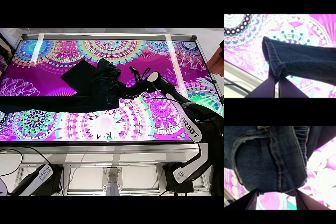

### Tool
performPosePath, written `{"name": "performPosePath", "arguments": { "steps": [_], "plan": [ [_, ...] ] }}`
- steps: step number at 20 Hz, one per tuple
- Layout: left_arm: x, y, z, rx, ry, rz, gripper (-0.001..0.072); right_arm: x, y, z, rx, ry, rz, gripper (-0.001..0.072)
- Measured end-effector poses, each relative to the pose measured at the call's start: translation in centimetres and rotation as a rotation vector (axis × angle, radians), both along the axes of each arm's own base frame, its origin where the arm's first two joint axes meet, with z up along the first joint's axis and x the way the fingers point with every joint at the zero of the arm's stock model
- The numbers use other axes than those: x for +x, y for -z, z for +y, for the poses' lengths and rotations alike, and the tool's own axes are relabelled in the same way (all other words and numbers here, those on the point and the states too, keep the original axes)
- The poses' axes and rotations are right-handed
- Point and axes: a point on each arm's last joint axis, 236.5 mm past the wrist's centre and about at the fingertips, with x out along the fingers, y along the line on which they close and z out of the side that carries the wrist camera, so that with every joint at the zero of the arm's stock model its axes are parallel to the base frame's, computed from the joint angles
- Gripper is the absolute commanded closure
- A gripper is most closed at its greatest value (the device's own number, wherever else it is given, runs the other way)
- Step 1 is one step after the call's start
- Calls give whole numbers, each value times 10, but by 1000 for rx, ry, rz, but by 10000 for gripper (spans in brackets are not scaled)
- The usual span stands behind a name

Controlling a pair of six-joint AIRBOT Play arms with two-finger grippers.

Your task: Fold the clothes and pants, and hang the long-sleeved shirts on hangers.

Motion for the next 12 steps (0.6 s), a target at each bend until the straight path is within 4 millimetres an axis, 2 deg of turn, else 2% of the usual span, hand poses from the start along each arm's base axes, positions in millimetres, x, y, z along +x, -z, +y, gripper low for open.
{"name": "performPosePath", "arguments": {
  "steps": [6,7,8,9,10,11,12],
  "plan": [
    [-1,1,-1,-4,-1,5,683,1,12,8,0,64,53,202],
    [-2,1,-1,-5,0,7,682,3,13,9,2,75,55,229],
    [-2,1,-1,-6,0,9,682,5,13,12,4,90,51,283],
    [-2,2,-1,-7,-1,11,682,8,13,14,7,105,45,396],
    [-3,2,-2,-9,-1,13,682,13,13,17,12,126,31,567],
    [-3,2,-2,-10,-1,15,682,18,11,21,22,149,17,676],
    [-3,2,-2,-11,0,15,682,22,10,24,30,168,5,679]
  ]
}}
